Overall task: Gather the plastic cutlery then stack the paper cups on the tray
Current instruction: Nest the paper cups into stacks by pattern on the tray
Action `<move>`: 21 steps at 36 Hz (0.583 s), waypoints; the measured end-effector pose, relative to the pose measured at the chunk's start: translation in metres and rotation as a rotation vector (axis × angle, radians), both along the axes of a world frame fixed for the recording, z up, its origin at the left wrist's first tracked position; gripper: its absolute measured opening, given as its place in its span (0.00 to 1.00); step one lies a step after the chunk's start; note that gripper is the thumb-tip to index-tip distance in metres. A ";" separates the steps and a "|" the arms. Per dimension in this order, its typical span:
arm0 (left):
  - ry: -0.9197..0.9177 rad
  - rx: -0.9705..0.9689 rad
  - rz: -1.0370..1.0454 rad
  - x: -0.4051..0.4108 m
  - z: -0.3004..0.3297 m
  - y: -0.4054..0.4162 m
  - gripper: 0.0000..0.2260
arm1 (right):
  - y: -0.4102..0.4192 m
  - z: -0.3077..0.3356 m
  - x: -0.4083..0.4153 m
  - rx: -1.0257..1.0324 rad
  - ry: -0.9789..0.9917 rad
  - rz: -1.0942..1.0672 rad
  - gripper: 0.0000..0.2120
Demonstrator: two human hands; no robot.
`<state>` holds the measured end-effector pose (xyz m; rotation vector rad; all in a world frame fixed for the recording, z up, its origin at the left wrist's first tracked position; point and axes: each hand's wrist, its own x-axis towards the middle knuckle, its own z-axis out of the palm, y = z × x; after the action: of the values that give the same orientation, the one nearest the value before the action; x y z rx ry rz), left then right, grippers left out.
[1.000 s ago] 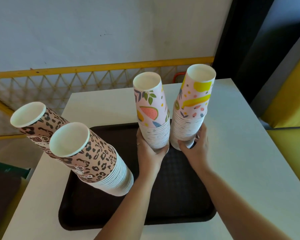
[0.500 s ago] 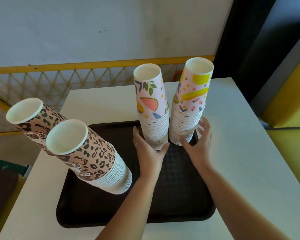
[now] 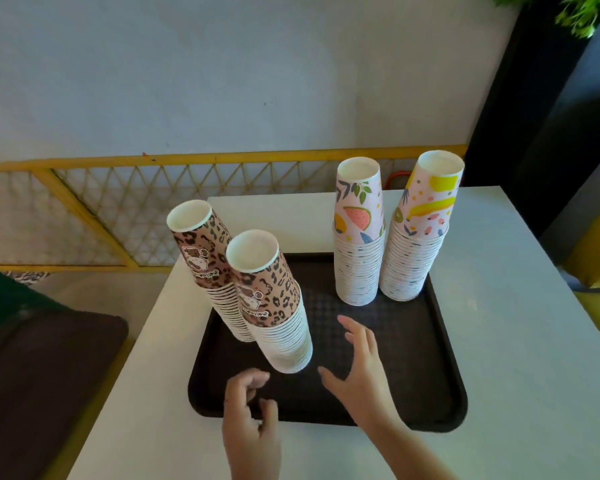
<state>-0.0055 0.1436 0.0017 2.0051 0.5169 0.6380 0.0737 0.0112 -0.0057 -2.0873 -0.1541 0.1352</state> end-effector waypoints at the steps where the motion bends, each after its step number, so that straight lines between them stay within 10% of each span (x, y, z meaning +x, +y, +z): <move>1: 0.010 -0.029 0.032 0.002 0.001 0.009 0.28 | 0.007 0.000 -0.003 0.004 -0.002 0.011 0.40; 12: 0.182 -0.128 -0.124 0.052 -0.001 0.086 0.36 | 0.077 -0.002 -0.010 0.045 -0.123 -0.179 0.46; 21: -0.117 -0.148 -0.392 0.091 0.015 0.112 0.33 | 0.109 -0.016 -0.004 0.001 -0.181 -0.446 0.46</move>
<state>0.0858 0.2557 0.0171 1.8463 0.0907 0.4561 0.0697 0.1197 -0.0214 -2.0793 0.2041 -0.3230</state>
